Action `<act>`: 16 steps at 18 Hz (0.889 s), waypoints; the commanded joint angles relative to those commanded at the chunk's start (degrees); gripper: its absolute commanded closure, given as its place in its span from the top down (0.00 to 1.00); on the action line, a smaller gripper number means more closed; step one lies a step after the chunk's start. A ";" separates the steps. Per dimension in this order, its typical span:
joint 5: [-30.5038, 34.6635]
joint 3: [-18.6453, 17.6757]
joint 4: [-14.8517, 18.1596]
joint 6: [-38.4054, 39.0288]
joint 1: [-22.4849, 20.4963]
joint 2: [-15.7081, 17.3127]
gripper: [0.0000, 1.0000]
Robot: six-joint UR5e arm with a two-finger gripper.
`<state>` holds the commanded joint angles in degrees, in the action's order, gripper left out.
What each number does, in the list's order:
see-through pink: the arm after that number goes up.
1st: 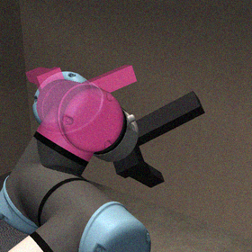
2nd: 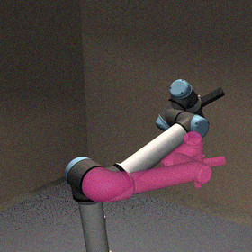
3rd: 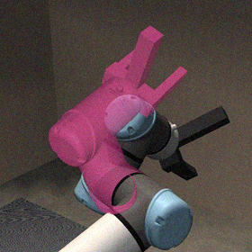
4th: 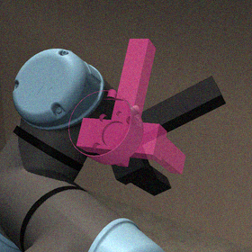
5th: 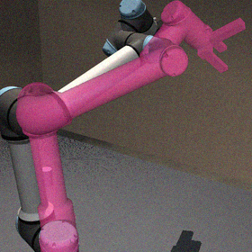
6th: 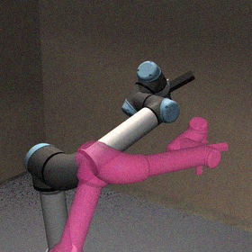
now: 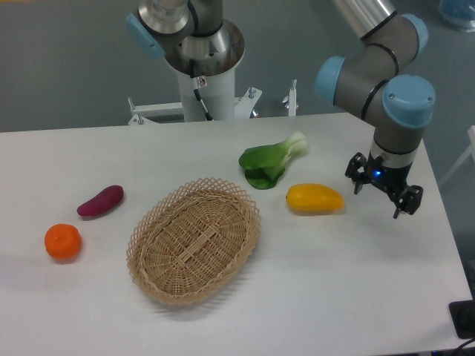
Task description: Pick up the mango from the table
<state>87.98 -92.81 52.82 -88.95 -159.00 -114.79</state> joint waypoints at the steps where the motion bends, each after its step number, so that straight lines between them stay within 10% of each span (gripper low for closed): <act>1: 0.00 0.00 0.09 0.00 -0.09 0.00 1.00; 16: -0.35 -1.67 0.09 0.97 0.53 -0.18 1.00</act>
<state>87.63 -94.48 52.91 -87.98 -158.47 -114.96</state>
